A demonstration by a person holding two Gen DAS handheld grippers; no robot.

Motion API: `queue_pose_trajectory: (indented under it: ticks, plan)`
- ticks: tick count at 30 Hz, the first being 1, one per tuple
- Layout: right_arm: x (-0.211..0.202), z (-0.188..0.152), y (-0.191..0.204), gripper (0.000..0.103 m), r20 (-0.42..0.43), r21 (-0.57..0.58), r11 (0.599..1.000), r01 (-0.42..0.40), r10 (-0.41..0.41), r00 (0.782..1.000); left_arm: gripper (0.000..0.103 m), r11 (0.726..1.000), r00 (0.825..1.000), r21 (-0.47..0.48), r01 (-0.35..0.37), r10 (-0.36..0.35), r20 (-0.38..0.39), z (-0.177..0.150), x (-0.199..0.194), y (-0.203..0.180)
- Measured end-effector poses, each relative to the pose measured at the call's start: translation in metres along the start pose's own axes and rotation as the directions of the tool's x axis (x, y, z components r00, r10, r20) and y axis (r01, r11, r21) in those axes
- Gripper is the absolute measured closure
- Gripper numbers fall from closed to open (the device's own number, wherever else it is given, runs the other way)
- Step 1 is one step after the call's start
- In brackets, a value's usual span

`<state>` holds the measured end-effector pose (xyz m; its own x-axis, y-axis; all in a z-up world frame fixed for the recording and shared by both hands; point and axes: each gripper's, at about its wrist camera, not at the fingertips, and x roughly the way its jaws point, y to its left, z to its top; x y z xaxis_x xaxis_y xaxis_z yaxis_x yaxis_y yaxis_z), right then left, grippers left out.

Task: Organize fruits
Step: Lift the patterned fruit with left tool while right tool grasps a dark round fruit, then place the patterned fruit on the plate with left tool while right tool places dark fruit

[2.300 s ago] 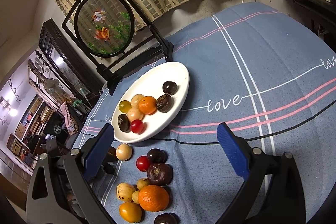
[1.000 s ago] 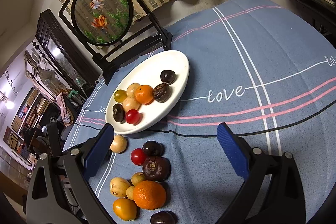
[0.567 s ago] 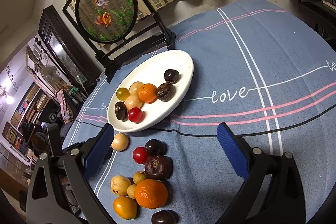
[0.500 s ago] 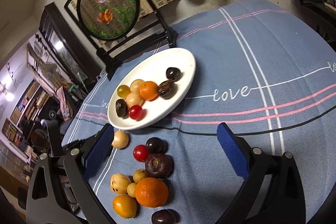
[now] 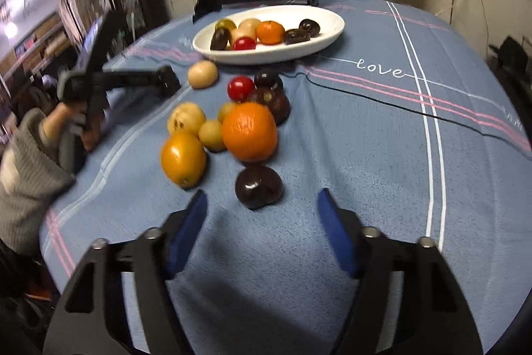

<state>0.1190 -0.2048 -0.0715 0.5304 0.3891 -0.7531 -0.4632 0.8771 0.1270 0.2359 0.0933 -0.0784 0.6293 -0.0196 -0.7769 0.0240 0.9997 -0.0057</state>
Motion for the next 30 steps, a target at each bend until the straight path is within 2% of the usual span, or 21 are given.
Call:
queue_pose_trajectory:
  ticks: [4, 7, 10, 18, 21, 25, 30]
  plan:
    - [0.006, 0.002, 0.008, 0.058, -0.012, -0.057, 0.998, 0.018, -0.019, 1.000, 0.060, 1.000, 1.000, -0.001, 0.001, -0.001, 0.000, 0.000, 0.000, 0.000]
    - [0.015, 0.005, 0.010, 0.062, -0.042, -0.072, 0.997, 0.016, -0.019, 0.999, 0.060, 1.000, 1.000, -0.001, 0.001, -0.001, 0.000, 0.000, 0.000, 0.000]
    - [0.019, 0.008, 0.006, 0.069, -0.051, -0.073, 0.997, 0.024, -0.028, 0.998, 0.060, 1.000, 1.000, -0.001, 0.001, -0.001, 0.000, 0.000, 0.000, 0.000]
    - [0.022, 0.011, -0.008, 0.070, -0.054, 0.015, 0.998, -0.055, 0.055, 0.997, 0.060, 1.000, 1.000, -0.016, 0.014, -0.014, 0.006, -0.001, -0.001, 0.002]
    - [0.013, 0.007, -0.014, 0.070, -0.023, 0.056, 0.994, -0.094, 0.095, 0.995, 0.060, 0.999, 1.000, -0.030, 0.020, -0.020, 0.017, -0.001, -0.006, 0.003]
    - [-0.008, 0.008, -0.025, 0.070, 0.043, 0.098, 0.987, -0.129, 0.126, 0.991, 0.060, 0.998, 0.994, -0.014, 0.053, -0.052, 0.095, 0.010, -0.032, -0.007]
    - [-0.023, 0.060, -0.035, 0.070, 0.146, 0.099, 0.988, -0.121, 0.105, 0.984, 0.060, 0.996, 0.987, 0.033, 0.077, -0.081, 0.139, 0.047, -0.044, -0.034]
